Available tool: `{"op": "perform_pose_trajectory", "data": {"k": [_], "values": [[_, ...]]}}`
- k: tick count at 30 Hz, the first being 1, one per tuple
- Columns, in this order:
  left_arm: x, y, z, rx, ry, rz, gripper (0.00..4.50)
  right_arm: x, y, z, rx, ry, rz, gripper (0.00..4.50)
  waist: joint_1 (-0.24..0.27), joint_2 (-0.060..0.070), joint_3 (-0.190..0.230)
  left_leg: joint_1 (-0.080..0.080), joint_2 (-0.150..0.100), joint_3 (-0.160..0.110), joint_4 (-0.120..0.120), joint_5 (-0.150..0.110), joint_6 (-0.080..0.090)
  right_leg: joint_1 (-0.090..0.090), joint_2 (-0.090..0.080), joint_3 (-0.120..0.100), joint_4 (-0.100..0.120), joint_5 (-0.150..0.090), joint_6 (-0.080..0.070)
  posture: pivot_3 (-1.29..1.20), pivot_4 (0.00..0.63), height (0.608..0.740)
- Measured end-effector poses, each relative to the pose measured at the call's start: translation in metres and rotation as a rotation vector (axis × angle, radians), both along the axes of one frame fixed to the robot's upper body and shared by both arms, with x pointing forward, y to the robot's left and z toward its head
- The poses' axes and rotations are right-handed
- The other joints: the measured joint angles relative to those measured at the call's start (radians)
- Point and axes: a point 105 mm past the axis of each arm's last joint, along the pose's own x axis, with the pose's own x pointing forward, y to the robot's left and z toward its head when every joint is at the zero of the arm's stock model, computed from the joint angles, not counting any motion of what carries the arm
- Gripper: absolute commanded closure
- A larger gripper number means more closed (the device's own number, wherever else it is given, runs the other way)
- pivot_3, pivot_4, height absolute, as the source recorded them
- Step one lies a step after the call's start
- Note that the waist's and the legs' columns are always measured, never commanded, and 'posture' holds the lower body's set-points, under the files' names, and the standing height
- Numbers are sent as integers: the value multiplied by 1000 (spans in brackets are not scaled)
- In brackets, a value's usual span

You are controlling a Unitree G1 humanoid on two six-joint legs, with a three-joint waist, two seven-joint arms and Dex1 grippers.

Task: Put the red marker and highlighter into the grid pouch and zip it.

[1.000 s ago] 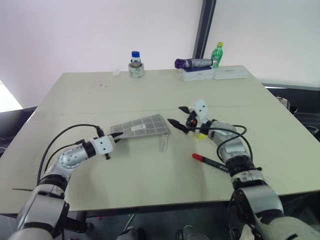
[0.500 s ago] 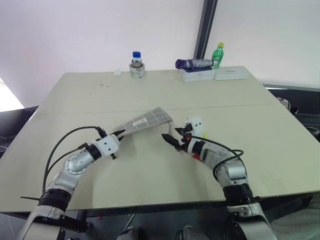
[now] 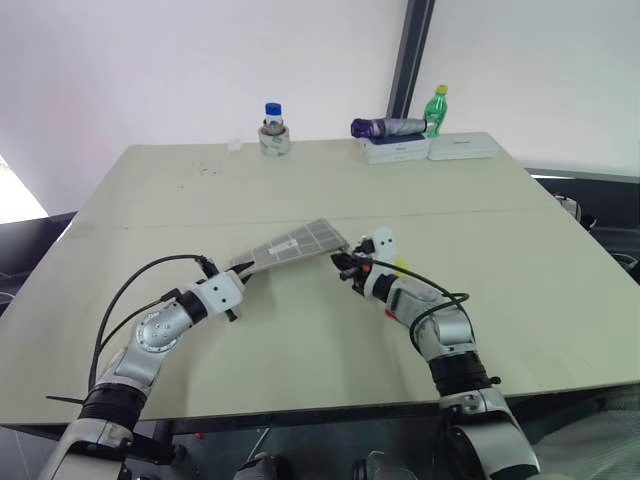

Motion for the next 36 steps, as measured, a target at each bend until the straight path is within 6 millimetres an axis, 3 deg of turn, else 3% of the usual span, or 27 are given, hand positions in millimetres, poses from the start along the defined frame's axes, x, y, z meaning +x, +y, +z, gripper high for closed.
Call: {"op": "perform_pose_trajectory", "data": {"k": [2,5,11,15,20,30,34,36], "values": [[0,0,1,-1,-3,2,4500,-5,-10,-5,-23,-5,8,4474,3,0,0,0,0,0,0,0,0,0,0,0,-1,0,0,0,150,740],[1,2,2,-3,-6,9,4500,-11,-19,-12,-12,24,19,3647,0,0,0,0,0,0,0,0,0,0,0,0,0,0,0,0,150,740],[1,1,2,-5,-8,8,4500,-16,-12,-6,-17,11,62,521,-2,0,0,0,0,0,-1,0,-1,0,1,0,-1,0,0,0,150,740],[1,1,4,-4,-12,6,4500,-18,-14,-5,-50,-1,77,521,3,0,0,0,0,-1,-1,0,0,0,0,0,-1,0,0,0,150,740],[1,1,4,-2,-10,5,4500,-11,-44,4,-89,-22,7,521,6,0,0,0,0,-1,0,0,0,0,0,0,-1,0,0,0,150,740],[3,-2,8,0,-20,-7,4500,5,-9,5,-10,-4,65,521,2,0,0,0,0,0,-1,1,-1,0,1,0,-1,0,0,0,150,740],[3,-2,8,0,-21,-8,4500,7,-3,-1,6,10,80,2210,4,-1,0,0,0,-1,-1,1,-1,0,1,0,-1,0,0,0,150,740],[3,-2,8,0,-19,-7,4500,7,-3,-1,12,6,84,3393,2,0,0,0,0,0,-1,1,-1,0,1,0,-1,0,0,0,150,740]]}}
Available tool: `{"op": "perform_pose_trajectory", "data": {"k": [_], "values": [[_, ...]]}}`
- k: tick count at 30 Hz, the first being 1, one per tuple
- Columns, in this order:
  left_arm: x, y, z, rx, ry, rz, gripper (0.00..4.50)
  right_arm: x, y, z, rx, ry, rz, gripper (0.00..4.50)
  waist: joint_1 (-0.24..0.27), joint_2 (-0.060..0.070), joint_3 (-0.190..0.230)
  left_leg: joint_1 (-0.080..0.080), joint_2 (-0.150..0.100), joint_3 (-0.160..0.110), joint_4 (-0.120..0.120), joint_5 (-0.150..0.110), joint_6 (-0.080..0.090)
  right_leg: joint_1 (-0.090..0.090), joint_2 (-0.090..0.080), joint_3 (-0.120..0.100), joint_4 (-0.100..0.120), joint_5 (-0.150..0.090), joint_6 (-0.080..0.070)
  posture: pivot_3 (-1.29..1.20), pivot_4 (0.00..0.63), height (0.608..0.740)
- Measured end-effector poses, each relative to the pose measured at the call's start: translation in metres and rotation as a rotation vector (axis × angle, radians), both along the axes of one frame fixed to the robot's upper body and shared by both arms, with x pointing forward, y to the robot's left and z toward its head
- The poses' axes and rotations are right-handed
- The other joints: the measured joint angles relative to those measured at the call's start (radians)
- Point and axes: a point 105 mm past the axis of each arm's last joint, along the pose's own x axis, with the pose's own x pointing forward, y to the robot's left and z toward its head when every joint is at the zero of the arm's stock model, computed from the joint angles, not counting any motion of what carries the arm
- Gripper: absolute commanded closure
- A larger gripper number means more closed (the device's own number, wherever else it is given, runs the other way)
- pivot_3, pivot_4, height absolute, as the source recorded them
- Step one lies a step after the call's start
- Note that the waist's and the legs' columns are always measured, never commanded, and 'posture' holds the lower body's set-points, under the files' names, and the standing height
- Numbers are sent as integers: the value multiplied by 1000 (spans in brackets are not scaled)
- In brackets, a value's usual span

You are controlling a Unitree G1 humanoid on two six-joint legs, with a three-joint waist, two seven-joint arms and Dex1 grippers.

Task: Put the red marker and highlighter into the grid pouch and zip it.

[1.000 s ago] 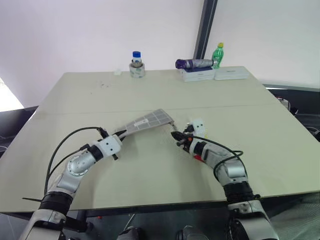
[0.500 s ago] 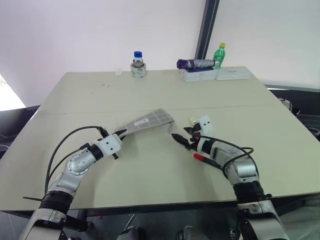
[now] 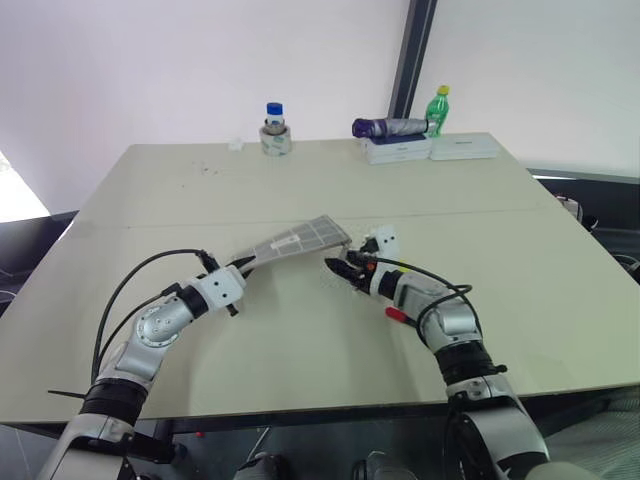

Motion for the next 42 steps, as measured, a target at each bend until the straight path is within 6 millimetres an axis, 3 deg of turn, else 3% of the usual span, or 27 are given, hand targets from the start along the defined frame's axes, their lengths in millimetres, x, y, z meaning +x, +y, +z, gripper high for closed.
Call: {"op": "perform_pose_trajectory", "data": {"k": [2,7,13,27,42], "values": [[0,0,0,0,0,1,4500,0,1,1,8,-7,8,4377,-2,0,0,0,0,0,0,0,0,0,0,0,0,0,0,0,150,740],[1,0,0,-1,3,6,4500,-5,8,7,9,-35,35,4377,-3,0,0,0,0,0,0,0,0,0,0,0,0,0,0,0,150,740],[2,-4,-2,-18,9,13,4500,-27,43,3,-242,-178,180,4377,-3,0,0,0,0,0,0,0,0,0,0,0,0,0,0,0,150,740],[3,-11,-6,8,9,6,4500,-43,105,16,-348,-360,358,4377,-2,0,0,0,0,0,0,0,0,0,0,0,0,0,0,0,150,740],[-1,-11,-2,6,-18,9,4500,-60,126,10,-394,-421,501,4377,-3,0,0,0,0,0,0,0,0,0,0,0,0,0,0,0,150,740]]}}
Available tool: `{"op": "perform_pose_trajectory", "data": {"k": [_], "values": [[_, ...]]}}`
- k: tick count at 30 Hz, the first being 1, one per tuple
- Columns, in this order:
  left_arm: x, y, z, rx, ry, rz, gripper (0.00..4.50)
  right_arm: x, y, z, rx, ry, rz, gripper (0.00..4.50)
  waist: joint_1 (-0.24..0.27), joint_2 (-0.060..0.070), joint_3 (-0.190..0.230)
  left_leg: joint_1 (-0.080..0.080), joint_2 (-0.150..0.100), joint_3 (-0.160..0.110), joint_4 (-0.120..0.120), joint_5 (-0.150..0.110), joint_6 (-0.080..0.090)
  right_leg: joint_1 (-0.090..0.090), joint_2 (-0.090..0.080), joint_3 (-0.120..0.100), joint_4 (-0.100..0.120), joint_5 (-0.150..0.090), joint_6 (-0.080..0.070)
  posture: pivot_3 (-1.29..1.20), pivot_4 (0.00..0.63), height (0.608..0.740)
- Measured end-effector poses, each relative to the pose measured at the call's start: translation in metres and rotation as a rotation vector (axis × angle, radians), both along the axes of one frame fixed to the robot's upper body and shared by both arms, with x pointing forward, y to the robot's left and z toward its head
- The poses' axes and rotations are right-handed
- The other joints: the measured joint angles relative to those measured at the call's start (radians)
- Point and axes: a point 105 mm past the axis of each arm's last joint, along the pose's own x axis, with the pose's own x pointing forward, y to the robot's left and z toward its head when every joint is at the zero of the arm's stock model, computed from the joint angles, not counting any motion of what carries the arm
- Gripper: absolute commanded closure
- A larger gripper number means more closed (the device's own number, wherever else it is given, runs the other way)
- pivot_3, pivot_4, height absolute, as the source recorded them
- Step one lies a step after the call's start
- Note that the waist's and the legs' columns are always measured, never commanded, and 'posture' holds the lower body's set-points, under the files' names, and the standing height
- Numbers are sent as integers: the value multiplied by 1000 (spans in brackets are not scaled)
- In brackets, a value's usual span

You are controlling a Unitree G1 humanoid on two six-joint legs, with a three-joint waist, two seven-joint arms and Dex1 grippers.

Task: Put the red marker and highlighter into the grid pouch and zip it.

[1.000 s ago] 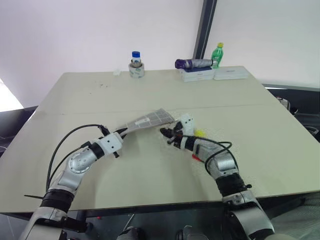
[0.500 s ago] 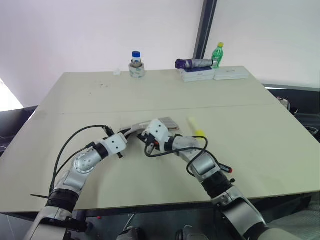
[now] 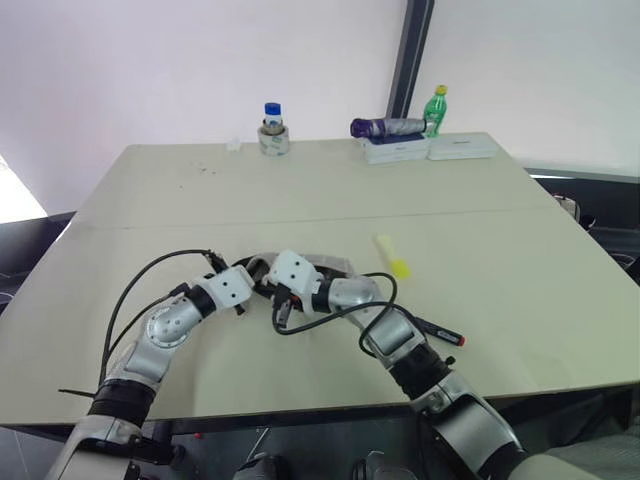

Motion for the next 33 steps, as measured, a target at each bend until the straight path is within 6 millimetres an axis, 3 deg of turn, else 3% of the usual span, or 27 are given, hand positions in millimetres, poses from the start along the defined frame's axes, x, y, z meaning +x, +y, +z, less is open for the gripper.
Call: {"op": "perform_pose_trajectory", "data": {"k": [9,12,16,23,26,33], "values": [[-2,-1,0,12,-10,-2,4500,5,-8,1,6,4,-10,4377,0,0,0,0,0,0,0,0,0,0,0,0,0,0,0,0,150,740],[-3,-2,-1,17,-9,-4,4500,5,-11,4,26,25,-10,3548,0,0,0,0,0,0,0,0,0,0,0,0,0,0,0,0,150,740],[-5,-1,-5,21,1,-1,4500,6,-19,8,31,27,-23,1561,0,0,0,0,0,0,0,0,0,0,0,0,0,0,0,0,150,740],[-5,3,-8,31,6,18,4500,2,-60,6,-83,-7,-23,1561,2,0,0,0,0,-1,0,0,0,0,-1,0,0,0,0,0,150,740],[-4,5,-8,35,-9,36,4500,-5,-76,-4,-137,14,-15,1561,2,0,0,0,0,-1,0,0,0,0,-1,-1,0,0,0,0,150,740],[-2,7,-3,42,-51,69,4500,-2,-80,-5,-79,97,-78,1561,0,-1,0,0,0,-1,0,0,0,0,0,-1,0,0,0,0,150,740]]}}
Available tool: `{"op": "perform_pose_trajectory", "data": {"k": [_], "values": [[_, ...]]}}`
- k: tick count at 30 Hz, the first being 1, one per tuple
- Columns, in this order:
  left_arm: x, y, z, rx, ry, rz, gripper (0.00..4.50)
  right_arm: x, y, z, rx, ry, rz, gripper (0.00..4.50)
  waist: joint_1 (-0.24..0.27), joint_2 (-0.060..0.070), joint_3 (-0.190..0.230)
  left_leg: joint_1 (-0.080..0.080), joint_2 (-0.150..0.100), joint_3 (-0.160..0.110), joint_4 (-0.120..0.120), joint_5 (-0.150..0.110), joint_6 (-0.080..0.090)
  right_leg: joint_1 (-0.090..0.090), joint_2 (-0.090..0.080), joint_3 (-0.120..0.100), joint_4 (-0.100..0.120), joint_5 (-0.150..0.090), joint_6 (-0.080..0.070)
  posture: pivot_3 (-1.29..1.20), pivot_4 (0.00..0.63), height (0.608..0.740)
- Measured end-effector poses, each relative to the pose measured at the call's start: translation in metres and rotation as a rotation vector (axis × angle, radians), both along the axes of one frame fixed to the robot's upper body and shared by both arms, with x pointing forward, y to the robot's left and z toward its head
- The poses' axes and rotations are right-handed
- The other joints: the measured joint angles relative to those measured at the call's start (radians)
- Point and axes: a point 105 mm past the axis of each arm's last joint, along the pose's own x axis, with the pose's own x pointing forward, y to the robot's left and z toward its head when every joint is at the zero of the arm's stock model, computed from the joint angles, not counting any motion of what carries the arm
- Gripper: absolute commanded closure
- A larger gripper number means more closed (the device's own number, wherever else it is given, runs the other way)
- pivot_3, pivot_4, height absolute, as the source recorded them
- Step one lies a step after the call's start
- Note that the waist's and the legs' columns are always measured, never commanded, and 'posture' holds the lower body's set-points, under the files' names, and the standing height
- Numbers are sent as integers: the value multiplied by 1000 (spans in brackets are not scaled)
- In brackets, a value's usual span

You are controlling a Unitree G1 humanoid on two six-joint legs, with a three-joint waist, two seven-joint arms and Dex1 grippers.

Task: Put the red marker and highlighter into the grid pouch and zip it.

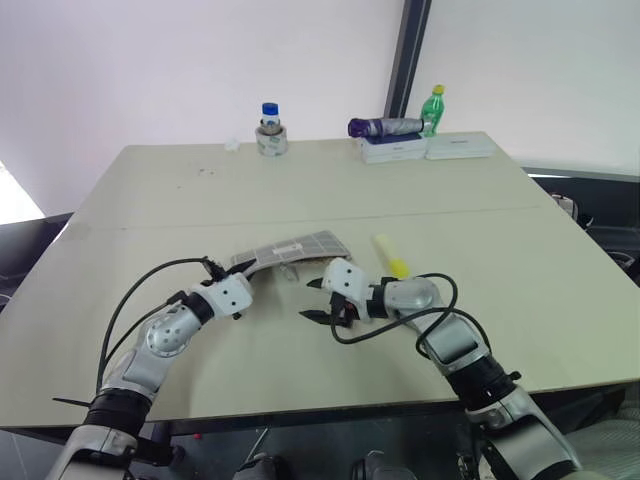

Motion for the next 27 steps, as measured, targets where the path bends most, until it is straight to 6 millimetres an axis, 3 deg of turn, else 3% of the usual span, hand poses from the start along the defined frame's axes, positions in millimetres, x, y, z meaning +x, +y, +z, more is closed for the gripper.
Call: {"op": "perform_pose_trajectory", "data": {"k": [4,10,16,23,27], "values": [[1,1,1,0,-15,11,4500,8,-1,11,177,102,-116,1561,4,0,0,0,0,0,0,0,0,0,0,0,0,0,0,0,150,740],[-1,-7,6,-9,-34,7,4500,5,-3,-9,402,367,-271,1561,12,0,0,0,0,-1,0,0,0,1,-1,0,0,0,0,0,150,740],[-2,-18,13,-31,-52,-3,4500,6,22,-2,511,407,-291,1561,8,0,0,0,0,-1,0,0,0,0,0,0,0,0,0,0,150,740],[-3,-22,6,-32,-26,3,4500,16,30,11,518,360,-273,1561,6,0,0,0,0,-1,0,0,0,0,0,0,0,0,0,0,150,740],[-2,-26,4,-43,-16,1,4500,19,33,3,503,375,-285,3384,4,0,0,0,0,-1,0,0,0,0,0,0,0,0,0,0,150,740]]}}
